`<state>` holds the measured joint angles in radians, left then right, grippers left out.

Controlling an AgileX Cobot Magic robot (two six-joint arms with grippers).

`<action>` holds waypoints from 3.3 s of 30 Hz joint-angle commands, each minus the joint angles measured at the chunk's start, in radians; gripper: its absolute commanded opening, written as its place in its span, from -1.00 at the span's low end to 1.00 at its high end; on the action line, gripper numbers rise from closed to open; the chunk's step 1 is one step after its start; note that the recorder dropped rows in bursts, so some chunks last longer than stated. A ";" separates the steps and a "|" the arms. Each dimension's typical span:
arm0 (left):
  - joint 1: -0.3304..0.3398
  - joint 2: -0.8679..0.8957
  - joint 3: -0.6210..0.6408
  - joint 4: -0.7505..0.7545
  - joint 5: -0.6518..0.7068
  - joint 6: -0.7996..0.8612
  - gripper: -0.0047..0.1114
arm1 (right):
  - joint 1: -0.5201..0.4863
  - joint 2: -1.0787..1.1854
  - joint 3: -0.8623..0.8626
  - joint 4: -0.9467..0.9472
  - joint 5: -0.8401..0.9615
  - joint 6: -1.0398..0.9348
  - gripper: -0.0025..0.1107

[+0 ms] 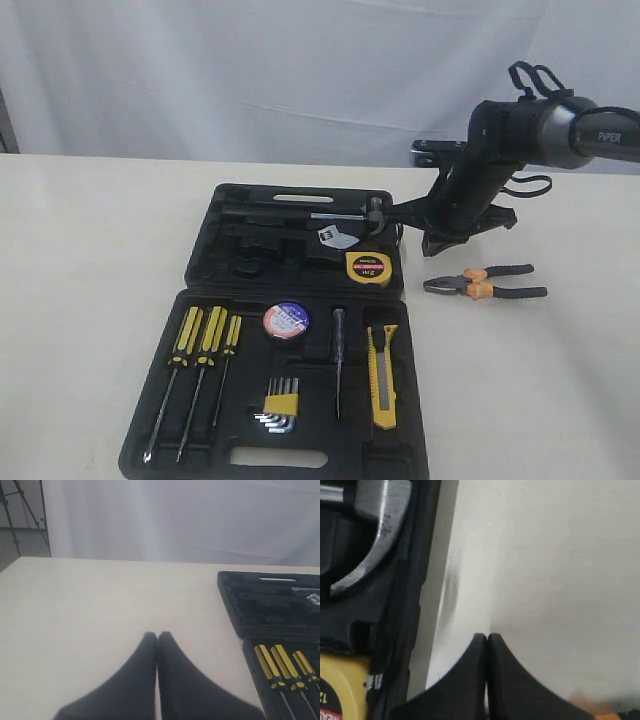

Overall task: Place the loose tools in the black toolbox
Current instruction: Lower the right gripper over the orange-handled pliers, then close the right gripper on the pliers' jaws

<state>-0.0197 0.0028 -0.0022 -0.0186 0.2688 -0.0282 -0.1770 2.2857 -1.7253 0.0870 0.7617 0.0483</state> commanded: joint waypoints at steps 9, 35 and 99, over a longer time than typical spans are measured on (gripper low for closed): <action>-0.002 -0.003 0.002 -0.002 0.001 -0.001 -0.92 | -0.001 0.000 -0.006 -0.009 0.130 0.006 -0.96; -0.002 -0.003 0.002 -0.002 0.001 -0.002 -0.92 | 0.000 -0.043 -0.006 -0.015 0.155 -0.019 -0.96; -0.002 -0.003 0.002 -0.002 0.001 0.000 -0.92 | -0.007 -0.448 0.286 -0.075 0.383 0.224 -0.96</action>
<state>-0.0197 0.0028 -0.0022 -0.0186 0.2688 -0.0282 -0.1806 1.8326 -1.4673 -0.0293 1.1653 0.2630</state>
